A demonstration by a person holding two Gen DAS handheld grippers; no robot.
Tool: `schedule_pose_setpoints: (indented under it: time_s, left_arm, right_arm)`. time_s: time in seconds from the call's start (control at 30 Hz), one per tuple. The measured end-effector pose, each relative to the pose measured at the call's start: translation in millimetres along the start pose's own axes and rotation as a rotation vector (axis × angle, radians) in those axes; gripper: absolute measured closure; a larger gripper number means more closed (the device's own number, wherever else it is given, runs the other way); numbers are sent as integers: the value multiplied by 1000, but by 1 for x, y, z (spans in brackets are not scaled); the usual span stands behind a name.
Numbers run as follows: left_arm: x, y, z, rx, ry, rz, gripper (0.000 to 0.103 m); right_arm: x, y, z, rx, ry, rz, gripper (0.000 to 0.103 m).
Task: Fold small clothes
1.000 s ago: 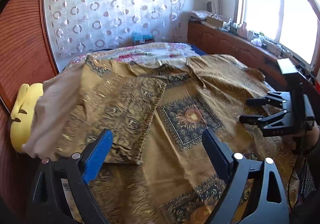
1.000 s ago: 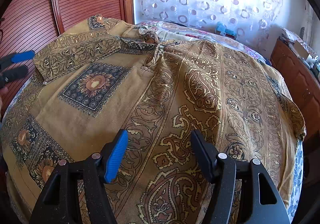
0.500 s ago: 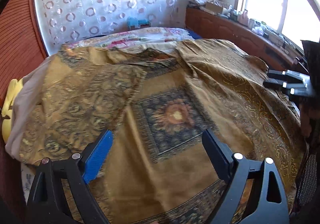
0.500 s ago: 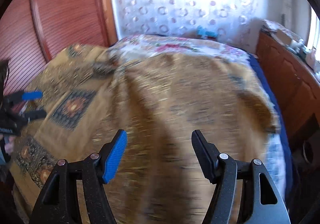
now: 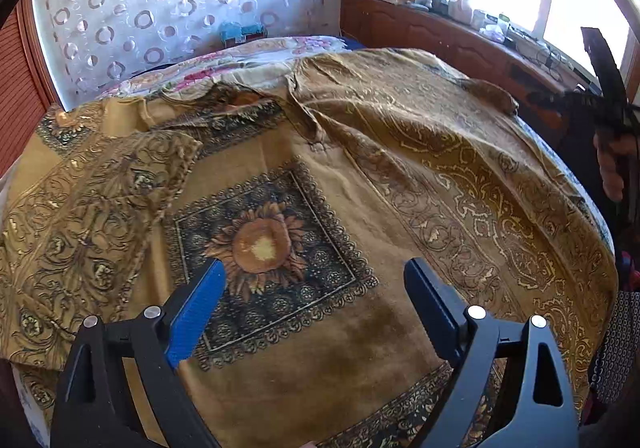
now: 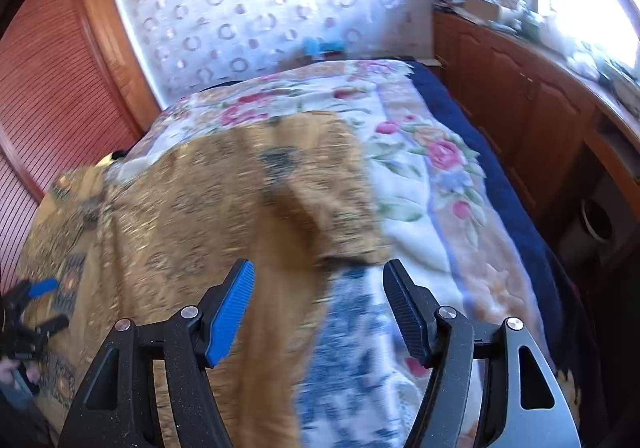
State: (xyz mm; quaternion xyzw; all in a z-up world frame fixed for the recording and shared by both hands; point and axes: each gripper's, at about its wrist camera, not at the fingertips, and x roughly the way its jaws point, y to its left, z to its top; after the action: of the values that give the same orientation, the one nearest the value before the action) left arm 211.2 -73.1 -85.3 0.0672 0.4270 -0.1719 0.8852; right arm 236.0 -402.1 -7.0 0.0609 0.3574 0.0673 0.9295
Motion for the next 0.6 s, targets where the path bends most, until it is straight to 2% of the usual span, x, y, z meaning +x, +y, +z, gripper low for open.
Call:
schedule_pose_setpoints:
  time_s: [0.2,0.37,0.43,0.6]
  left_arm:
    - [8,-5,-2,27,9,19,12]
    - [11,-7,-1,39,16,16,4]
    - [12,-9,-2,48,25,13,1]
    - [11,-8,-2,47,25,12,0]
  right_arm:
    - [6,-26,19,63,13,-28,34]
    - [25,-28,36,94,43,-34,34]
    - [35,-30,41,131,61,-10,34]
    - [58,-34,44,184,115,40,34]
